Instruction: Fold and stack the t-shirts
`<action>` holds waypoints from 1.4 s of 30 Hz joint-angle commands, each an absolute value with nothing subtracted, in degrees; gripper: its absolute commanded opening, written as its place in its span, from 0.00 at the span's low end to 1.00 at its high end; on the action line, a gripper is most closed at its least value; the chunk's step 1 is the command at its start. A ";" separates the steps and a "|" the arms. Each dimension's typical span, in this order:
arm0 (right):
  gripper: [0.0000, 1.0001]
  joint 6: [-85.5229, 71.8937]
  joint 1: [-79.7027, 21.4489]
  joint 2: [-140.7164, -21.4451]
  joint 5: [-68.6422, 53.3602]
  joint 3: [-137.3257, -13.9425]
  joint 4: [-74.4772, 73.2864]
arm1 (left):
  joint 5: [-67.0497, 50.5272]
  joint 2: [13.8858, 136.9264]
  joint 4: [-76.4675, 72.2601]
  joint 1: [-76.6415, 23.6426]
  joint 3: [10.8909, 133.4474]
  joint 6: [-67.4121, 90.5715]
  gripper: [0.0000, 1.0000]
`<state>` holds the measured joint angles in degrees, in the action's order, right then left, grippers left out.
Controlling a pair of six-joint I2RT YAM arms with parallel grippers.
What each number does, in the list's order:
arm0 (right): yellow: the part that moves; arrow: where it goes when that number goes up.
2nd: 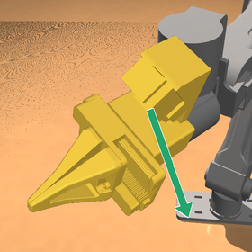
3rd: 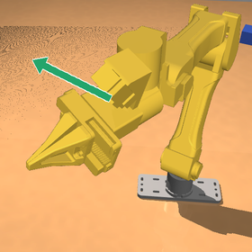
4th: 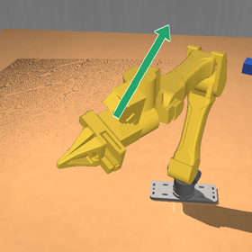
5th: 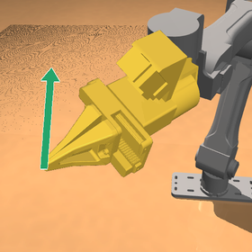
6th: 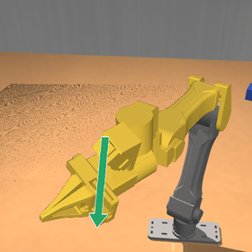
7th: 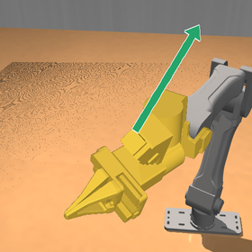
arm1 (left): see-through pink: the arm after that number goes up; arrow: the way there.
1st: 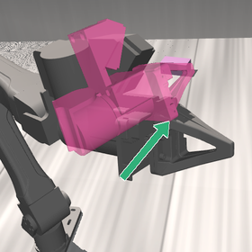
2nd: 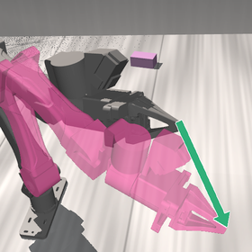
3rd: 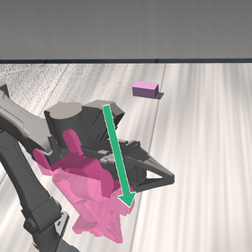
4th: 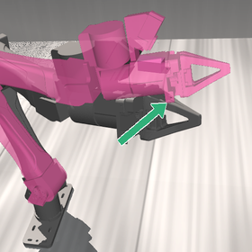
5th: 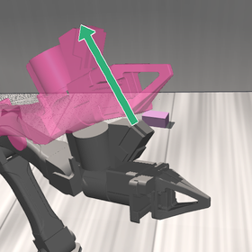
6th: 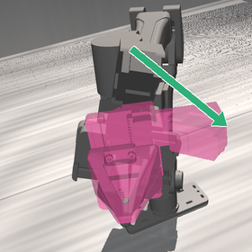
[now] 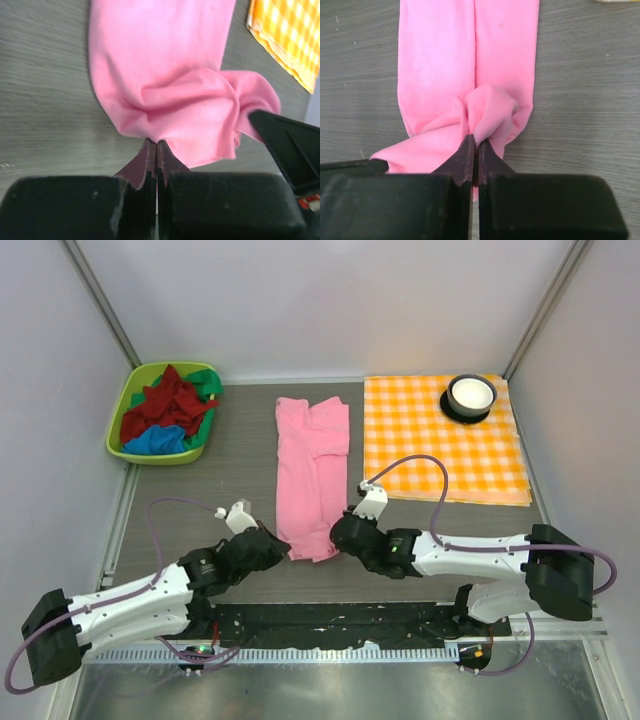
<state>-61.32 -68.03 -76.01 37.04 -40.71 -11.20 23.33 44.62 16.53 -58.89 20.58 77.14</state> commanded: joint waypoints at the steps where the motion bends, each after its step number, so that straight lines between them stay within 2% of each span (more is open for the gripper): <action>1: 0.01 -58.63 -65.84 -76.90 42.36 -44.56 -10.28 | 23.38 46.49 14.60 -53.80 23.20 71.29 0.00; 13: 0.01 -55.37 -57.40 -81.56 39.20 -48.95 -7.12 | 14.16 57.82 4.50 -38.24 31.81 63.55 0.00; 30: 0.01 -51.86 -50.02 -88.85 34.98 -58.44 -5.71 | 7.65 68.20 0.70 -28.75 39.99 60.30 0.00; 42: 0.01 -50.89 -44.30 -95.62 31.73 -63.37 -5.27 | 0.27 80.94 -3.60 -24.09 47.28 59.06 0.00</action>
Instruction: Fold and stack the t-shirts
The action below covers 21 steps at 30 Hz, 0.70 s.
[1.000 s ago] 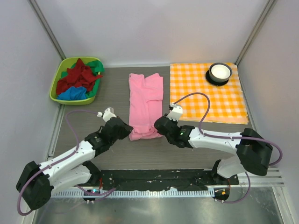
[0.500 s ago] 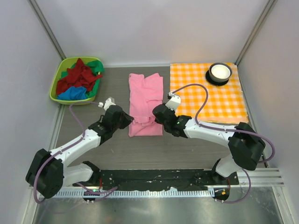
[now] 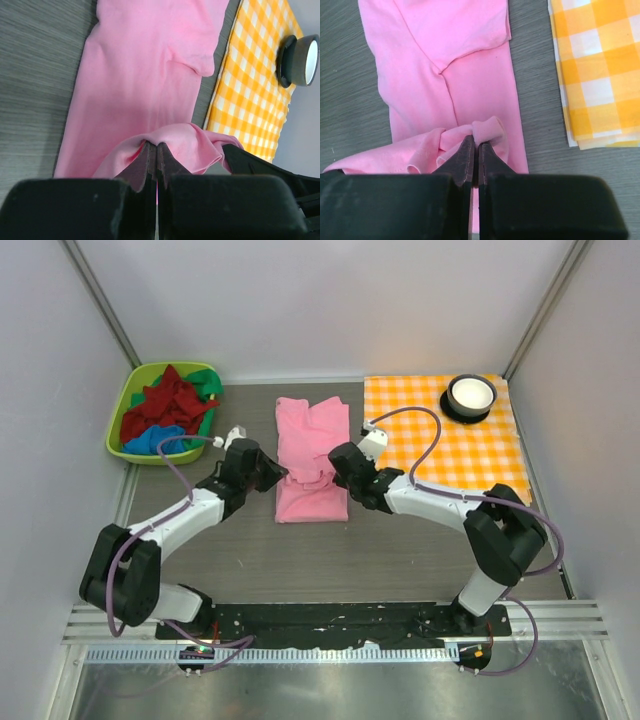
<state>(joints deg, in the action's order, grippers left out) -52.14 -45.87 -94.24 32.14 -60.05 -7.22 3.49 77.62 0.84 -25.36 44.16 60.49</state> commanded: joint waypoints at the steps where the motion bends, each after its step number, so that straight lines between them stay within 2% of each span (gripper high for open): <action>1: 0.01 -50.63 -43.69 -96.15 31.55 -64.07 -5.27 | 0.18 81.64 -4.13 -23.91 47.37 59.15 0.00; 17: 0.01 -49.39 -38.32 -109.68 27.07 -74.52 -4.83 | -4.31 95.97 -10.28 -17.15 52.11 60.91 0.00; 18: 0.03 -49.83 -37.19 -110.82 27.07 -76.27 -4.75 | -4.57 96.93 -10.54 -16.44 54.03 61.08 0.00; 19: 0.07 -50.09 -36.57 -112.92 27.16 -77.42 -3.88 | -5.01 99.64 -10.63 -15.74 55.36 61.43 0.07; 20: 0.18 -50.36 -35.87 -114.51 27.68 -78.82 -3.35 | -5.53 101.15 -11.94 -14.17 56.76 61.78 0.45; 21: 0.57 -50.62 -34.12 -115.91 27.60 -82.23 -3.17 | -6.58 102.99 -12.82 -13.37 60.00 62.48 0.83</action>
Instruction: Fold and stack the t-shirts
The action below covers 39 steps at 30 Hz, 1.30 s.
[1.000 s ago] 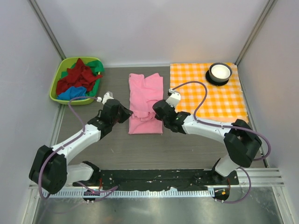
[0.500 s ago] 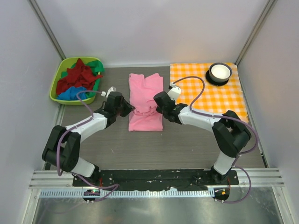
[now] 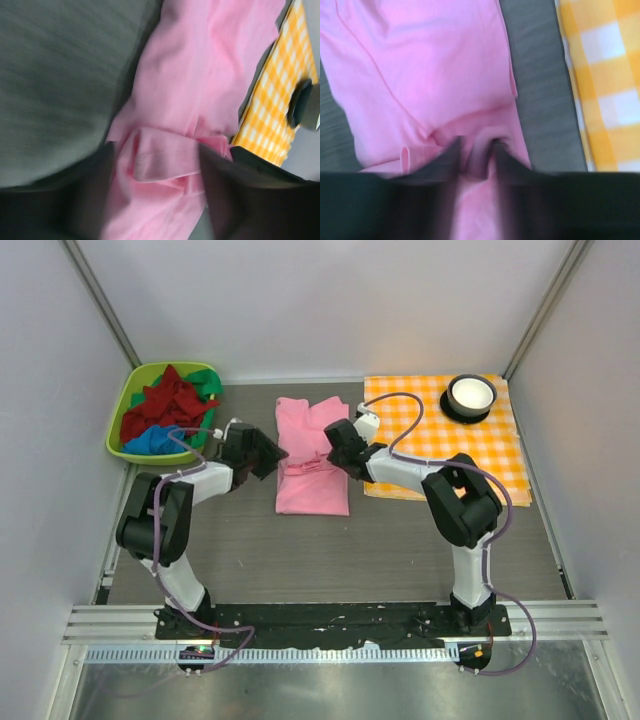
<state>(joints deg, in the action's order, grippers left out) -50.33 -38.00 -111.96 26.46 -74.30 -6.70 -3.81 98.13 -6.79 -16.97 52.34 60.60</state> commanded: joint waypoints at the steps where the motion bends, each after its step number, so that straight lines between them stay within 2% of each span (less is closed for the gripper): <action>1: 0.71 -50.28 -33.32 -117.32 26.38 -84.18 -3.25 | -7.55 104.57 -13.01 -12.58 61.86 63.19 0.99; 3: 0.89 -49.57 -32.26 -119.88 25.84 -87.70 -3.25 | -11.41 108.19 -14.14 -10.64 65.81 64.15 1.00; 7: 0.96 -42.73 -33.48 -113.84 29.96 -81.85 4.99 | -14.59 105.22 -16.53 -9.84 65.22 63.56 1.00; 10: 0.97 -40.00 -35.67 -106.63 34.00 -74.55 8.79 | -13.54 98.10 -14.07 -12.47 60.92 61.80 1.00; 14: 0.97 -39.46 -39.63 -100.29 36.29 -70.15 3.27 | -10.56 87.74 -9.41 -17.30 52.33 59.68 1.00; 18: 0.97 -40.17 -43.50 -93.19 34.90 -64.09 2.19 | -9.58 75.62 -6.68 -21.26 45.10 58.97 1.00; 22: 0.96 -41.92 -43.95 -91.41 31.65 -61.96 0.97 | -9.41 70.67 -9.57 -25.39 38.26 60.03 1.00; 26: 0.95 -41.92 -44.12 -88.78 29.80 -61.52 0.35 | -10.36 70.57 -21.23 -27.59 32.18 60.91 1.00; 30: 0.95 -38.25 -44.12 -85.79 30.15 -62.14 -2.72 | -14.05 75.40 -38.79 -28.12 27.69 62.75 1.00; 39: 0.95 -35.16 -44.12 -82.62 29.71 -61.87 -4.92 | -13.80 86.30 -51.40 -28.12 23.91 61.79 1.00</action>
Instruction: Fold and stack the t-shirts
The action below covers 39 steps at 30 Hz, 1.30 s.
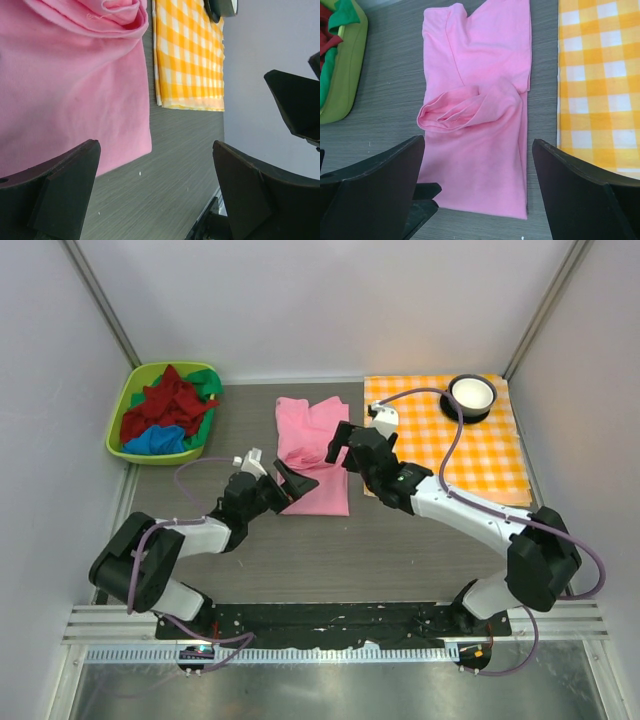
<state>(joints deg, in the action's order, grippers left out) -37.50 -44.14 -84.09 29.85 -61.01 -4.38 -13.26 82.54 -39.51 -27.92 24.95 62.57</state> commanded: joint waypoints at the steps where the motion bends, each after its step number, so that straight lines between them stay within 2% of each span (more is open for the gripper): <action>1: 0.95 -35.24 -44.12 -82.88 29.71 -62.05 -4.92 | -13.54 87.09 -51.85 -28.12 23.38 61.79 1.00; 7: 0.95 -34.28 -44.12 -87.01 28.04 -67.04 -4.92 | -10.38 93.95 -50.63 -28.12 23.03 61.70 1.00; 9: 0.95 -33.05 -44.12 -89.63 26.90 -69.25 -5.71 | -9.24 94.31 -46.09 -28.12 24.25 60.91 1.00; 14: 0.95 -32.87 -43.33 -97.19 21.72 -78.82 -8.70 | -6.77 92.03 -32.36 -28.12 26.46 58.27 1.00; 24: 0.95 -43.85 -42.19 -111.18 5.72 -91.57 -12.39 | -3.69 86.75 -25.40 -28.12 24.35 56.43 1.00; 29: 0.95 -48.33 -42.01 -112.85 0.80 -93.34 -15.82 | -3.34 86.75 -25.49 -28.12 23.64 56.60 1.00; 39: 0.96 -53.44 -41.92 -111.62 -5.10 -85.97 -12.93 | -3.60 89.21 -28.12 -28.12 23.29 57.39 1.00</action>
<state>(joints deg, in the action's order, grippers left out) -50.22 -42.13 -113.99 -1.74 -88.58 -15.29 -6.17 86.85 -33.28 -28.38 25.65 59.09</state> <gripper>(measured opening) 0.956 0.996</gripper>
